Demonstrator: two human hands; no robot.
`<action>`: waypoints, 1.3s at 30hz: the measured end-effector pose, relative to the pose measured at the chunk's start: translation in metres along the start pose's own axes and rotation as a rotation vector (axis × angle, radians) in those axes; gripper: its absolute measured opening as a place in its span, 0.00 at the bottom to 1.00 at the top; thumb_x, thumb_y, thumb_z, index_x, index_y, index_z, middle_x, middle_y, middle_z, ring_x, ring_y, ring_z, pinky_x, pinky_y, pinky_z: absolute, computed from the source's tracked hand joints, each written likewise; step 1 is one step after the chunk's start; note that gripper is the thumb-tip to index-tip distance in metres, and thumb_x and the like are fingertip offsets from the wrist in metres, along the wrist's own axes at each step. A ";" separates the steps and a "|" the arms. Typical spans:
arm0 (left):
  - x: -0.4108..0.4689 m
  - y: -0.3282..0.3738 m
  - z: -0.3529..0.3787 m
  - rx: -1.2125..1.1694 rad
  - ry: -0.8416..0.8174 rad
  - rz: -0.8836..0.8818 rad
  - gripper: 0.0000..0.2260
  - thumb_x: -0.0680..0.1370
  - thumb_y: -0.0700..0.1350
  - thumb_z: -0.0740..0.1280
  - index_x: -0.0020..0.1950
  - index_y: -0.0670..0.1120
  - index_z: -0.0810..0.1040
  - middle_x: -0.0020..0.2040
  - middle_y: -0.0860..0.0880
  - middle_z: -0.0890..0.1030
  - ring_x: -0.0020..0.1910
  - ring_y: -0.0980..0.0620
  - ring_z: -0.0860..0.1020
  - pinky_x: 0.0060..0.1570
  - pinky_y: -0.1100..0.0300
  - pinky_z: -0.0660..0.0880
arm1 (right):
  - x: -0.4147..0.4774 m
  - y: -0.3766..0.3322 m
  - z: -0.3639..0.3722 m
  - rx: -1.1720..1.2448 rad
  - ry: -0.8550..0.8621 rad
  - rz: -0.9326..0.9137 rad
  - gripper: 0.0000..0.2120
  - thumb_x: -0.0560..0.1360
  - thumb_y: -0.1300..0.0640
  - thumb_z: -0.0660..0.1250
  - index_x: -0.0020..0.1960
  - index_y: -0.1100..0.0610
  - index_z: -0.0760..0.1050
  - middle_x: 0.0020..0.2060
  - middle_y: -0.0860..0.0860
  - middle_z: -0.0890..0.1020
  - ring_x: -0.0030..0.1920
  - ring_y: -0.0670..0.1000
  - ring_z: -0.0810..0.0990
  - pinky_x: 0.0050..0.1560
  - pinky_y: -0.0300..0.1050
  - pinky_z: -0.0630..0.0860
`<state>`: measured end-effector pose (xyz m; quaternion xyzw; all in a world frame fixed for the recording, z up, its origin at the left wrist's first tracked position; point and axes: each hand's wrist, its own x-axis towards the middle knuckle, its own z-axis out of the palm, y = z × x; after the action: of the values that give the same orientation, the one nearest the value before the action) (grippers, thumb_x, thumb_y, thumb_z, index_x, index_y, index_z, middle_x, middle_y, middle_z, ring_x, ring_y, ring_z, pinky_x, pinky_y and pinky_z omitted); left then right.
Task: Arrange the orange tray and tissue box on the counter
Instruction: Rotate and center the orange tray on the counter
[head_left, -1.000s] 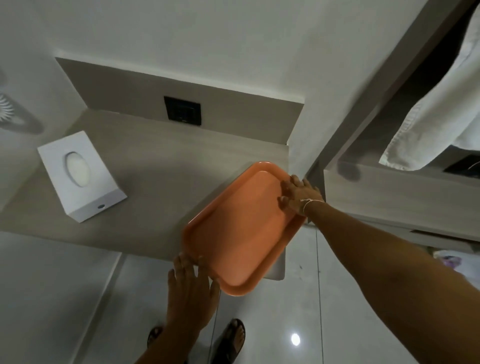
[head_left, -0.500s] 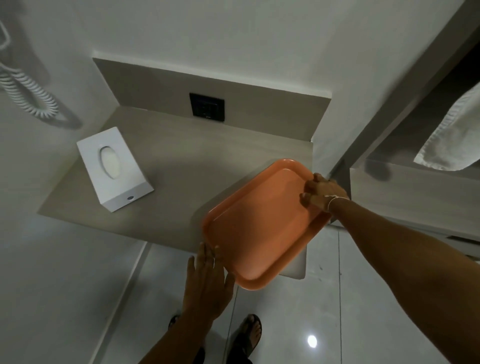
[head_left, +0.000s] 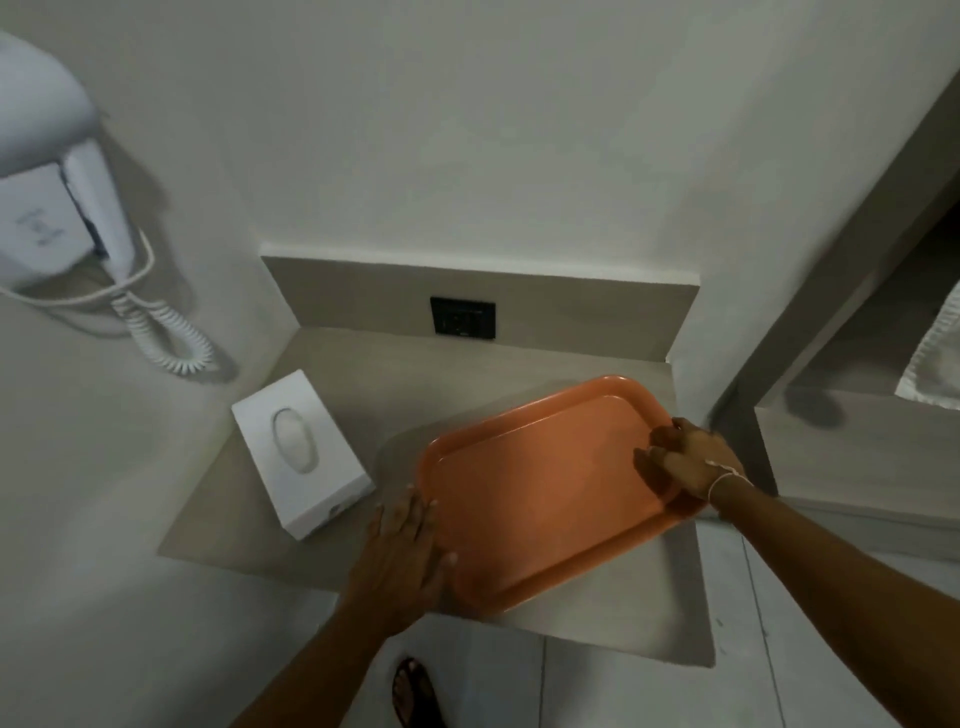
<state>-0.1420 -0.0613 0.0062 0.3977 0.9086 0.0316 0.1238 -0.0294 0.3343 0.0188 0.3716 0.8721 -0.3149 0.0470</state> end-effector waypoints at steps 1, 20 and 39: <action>0.011 -0.017 -0.010 0.014 0.018 0.039 0.37 0.77 0.66 0.41 0.77 0.42 0.56 0.78 0.40 0.57 0.79 0.42 0.49 0.76 0.38 0.48 | -0.001 -0.009 0.003 0.049 0.015 0.023 0.18 0.72 0.40 0.66 0.57 0.47 0.73 0.47 0.51 0.80 0.48 0.58 0.78 0.53 0.55 0.77; 0.219 -0.207 -0.073 0.212 -0.101 0.368 0.39 0.74 0.70 0.47 0.77 0.44 0.55 0.78 0.40 0.58 0.78 0.40 0.52 0.75 0.38 0.50 | 0.038 -0.118 0.080 0.391 0.228 0.367 0.14 0.75 0.49 0.65 0.59 0.50 0.76 0.47 0.53 0.80 0.47 0.56 0.76 0.49 0.51 0.73; 0.209 -0.163 -0.055 0.132 -0.078 0.108 0.35 0.78 0.65 0.47 0.78 0.45 0.48 0.80 0.39 0.48 0.78 0.38 0.42 0.76 0.38 0.42 | 0.022 -0.128 0.103 -0.002 0.171 0.110 0.28 0.76 0.48 0.61 0.75 0.53 0.62 0.71 0.58 0.70 0.69 0.64 0.68 0.68 0.61 0.68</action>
<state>-0.4085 -0.0178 -0.0077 0.4542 0.8805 -0.0375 0.1307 -0.1479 0.2209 -0.0047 0.4444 0.8515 -0.2782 -0.0102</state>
